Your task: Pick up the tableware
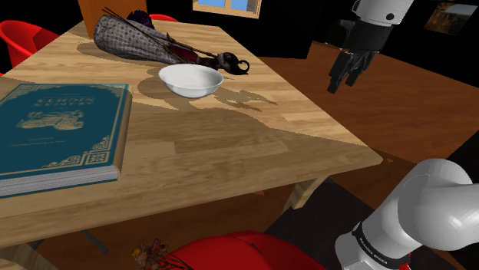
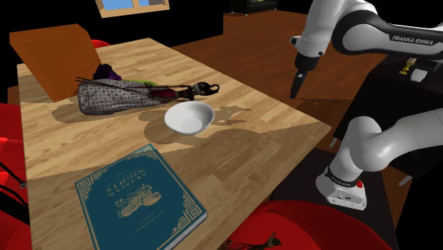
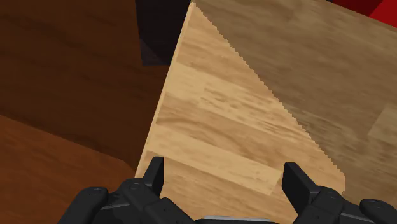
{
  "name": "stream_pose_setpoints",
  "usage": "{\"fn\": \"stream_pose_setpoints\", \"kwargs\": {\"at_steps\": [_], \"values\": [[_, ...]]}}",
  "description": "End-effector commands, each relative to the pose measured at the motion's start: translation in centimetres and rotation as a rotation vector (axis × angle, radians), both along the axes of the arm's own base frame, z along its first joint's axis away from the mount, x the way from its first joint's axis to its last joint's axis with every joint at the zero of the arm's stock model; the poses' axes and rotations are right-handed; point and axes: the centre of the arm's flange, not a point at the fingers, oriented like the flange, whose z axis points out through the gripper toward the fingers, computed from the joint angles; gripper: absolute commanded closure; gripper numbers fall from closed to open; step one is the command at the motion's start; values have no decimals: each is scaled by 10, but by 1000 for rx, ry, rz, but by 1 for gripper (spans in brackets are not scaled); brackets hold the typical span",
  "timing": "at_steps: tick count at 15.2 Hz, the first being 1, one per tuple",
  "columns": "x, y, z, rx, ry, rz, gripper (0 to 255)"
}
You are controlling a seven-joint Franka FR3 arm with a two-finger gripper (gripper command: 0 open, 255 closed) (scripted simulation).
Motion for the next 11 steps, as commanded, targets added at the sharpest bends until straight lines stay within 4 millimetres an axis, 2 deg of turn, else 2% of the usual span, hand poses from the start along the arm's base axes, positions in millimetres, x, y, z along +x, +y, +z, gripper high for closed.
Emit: {"fn": "stream_pose_setpoints", "kwargs": {"at_steps": [1, 11], "values": [[0, 0, 0, 0, 0, 0, 0], [127, 13, -23, 198, 26, 72, 0]]}}
